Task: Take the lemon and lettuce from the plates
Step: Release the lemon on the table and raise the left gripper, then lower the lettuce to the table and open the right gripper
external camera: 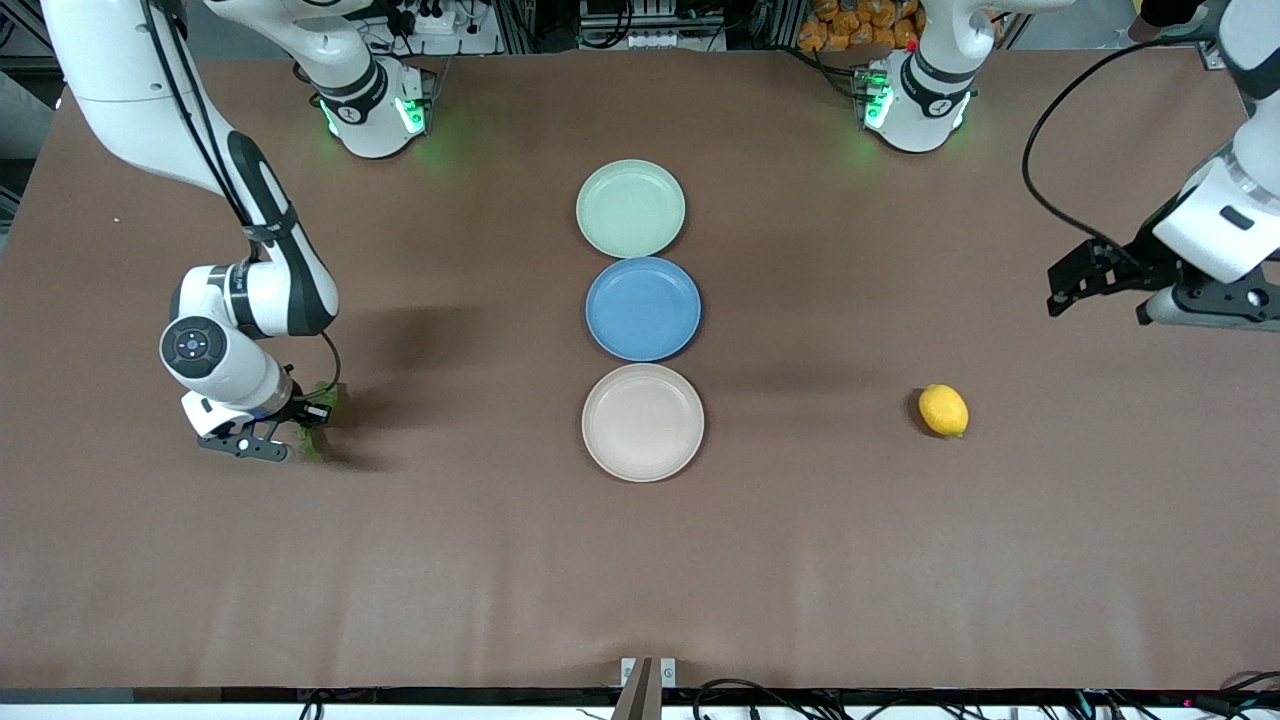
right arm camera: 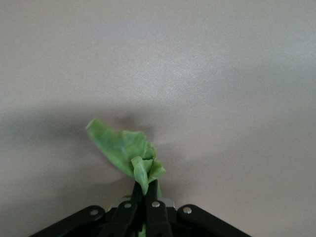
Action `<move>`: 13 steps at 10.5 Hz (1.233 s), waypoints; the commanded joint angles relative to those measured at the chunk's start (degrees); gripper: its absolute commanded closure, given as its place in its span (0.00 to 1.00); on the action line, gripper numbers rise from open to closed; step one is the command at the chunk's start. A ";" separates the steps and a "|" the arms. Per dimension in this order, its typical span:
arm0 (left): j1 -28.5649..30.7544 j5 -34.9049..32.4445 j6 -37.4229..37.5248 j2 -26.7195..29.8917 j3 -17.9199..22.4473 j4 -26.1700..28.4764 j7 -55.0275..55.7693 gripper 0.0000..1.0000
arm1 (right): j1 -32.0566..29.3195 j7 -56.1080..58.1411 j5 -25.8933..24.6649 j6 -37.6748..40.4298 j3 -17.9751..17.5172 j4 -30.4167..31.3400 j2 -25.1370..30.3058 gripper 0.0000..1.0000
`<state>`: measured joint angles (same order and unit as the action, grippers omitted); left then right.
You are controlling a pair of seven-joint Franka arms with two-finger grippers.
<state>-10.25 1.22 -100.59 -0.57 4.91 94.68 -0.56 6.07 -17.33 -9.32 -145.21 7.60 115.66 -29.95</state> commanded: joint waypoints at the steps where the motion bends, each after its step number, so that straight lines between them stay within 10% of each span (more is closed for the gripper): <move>1: -0.12 -1.40 7.68 -0.83 0.45 -5.56 0.83 0.00 | -0.53 2.63 0.27 -0.42 0.31 -1.05 -1.42 1.00; 2: -0.47 -1.40 7.69 -0.84 0.45 -5.56 0.91 0.00 | -0.53 2.30 1.05 -0.33 0.49 -1.31 -1.25 0.03; 7: -0.56 -2.53 7.69 -0.84 -0.87 -5.56 2.68 0.00 | -0.44 1.95 1.50 9.91 0.31 -10.08 1.38 0.00; 13: -0.73 -2.36 7.86 -0.75 -0.87 -5.56 2.59 0.00 | -0.53 2.03 15.02 15.39 -1.44 -14.59 9.80 0.00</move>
<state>-10.60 0.22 -94.04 -0.99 4.23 90.30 1.11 5.99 -16.16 1.62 -132.64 7.27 100.82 -24.90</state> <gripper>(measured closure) 0.000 0.000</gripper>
